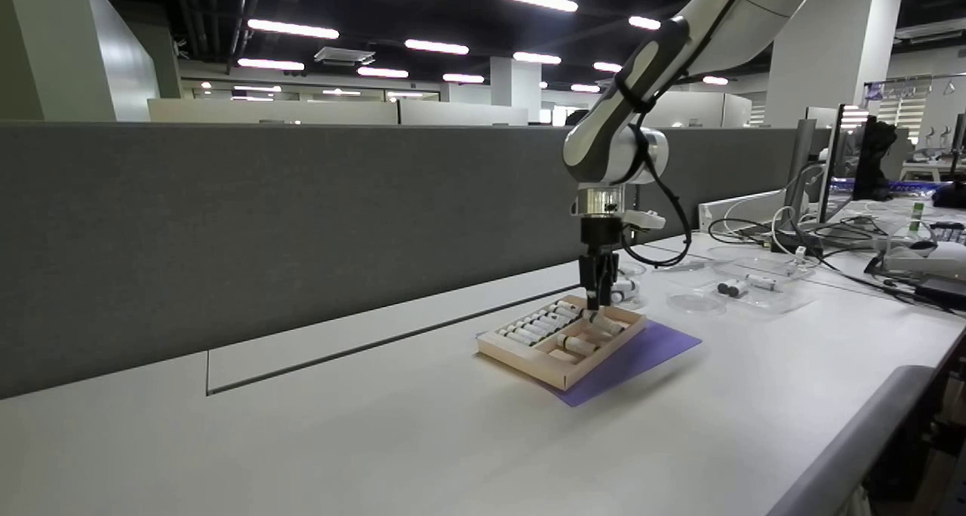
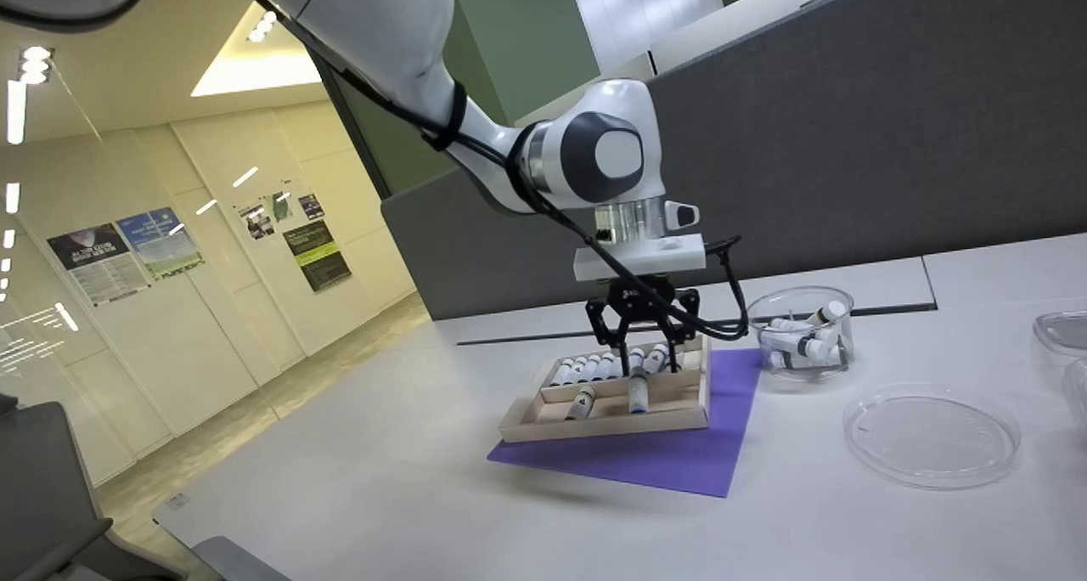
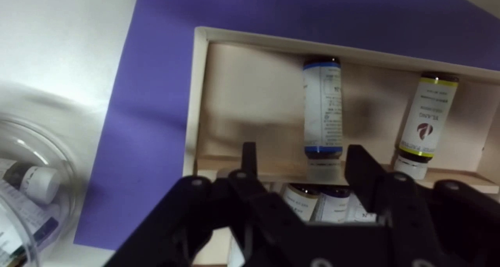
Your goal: Remove one bottle from the container on the right and place it on the tray
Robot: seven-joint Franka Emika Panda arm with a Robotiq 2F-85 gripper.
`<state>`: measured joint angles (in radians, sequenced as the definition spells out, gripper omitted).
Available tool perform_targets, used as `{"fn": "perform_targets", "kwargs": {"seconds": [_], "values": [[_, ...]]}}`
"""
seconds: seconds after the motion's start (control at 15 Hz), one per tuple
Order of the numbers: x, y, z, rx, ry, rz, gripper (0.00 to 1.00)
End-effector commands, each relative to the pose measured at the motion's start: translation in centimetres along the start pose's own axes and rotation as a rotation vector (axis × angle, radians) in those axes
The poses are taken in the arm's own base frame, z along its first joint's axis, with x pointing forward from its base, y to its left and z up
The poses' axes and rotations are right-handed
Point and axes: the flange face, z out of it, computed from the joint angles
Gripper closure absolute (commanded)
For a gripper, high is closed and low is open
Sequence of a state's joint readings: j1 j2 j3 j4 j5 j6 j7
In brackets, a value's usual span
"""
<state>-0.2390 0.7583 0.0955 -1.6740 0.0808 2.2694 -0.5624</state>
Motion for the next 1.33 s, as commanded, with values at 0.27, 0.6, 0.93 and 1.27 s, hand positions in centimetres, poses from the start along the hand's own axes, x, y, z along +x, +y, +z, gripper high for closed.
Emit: {"fn": "perform_targets", "kwargs": {"seconds": [0.27, 0.6, 0.93, 1.27], "values": [[2.2, -1.2, -1.4, -0.024, 0.131, -0.036, 0.99], [3.2, -1.5, -0.9, -0.014, 0.15, -0.052, 1.0], [2.9, -1.5, -0.4, 0.023, 0.085, -0.037, 1.0], [1.8, -1.0, -0.8, 0.085, -0.039, -0.021, 1.0]]}}
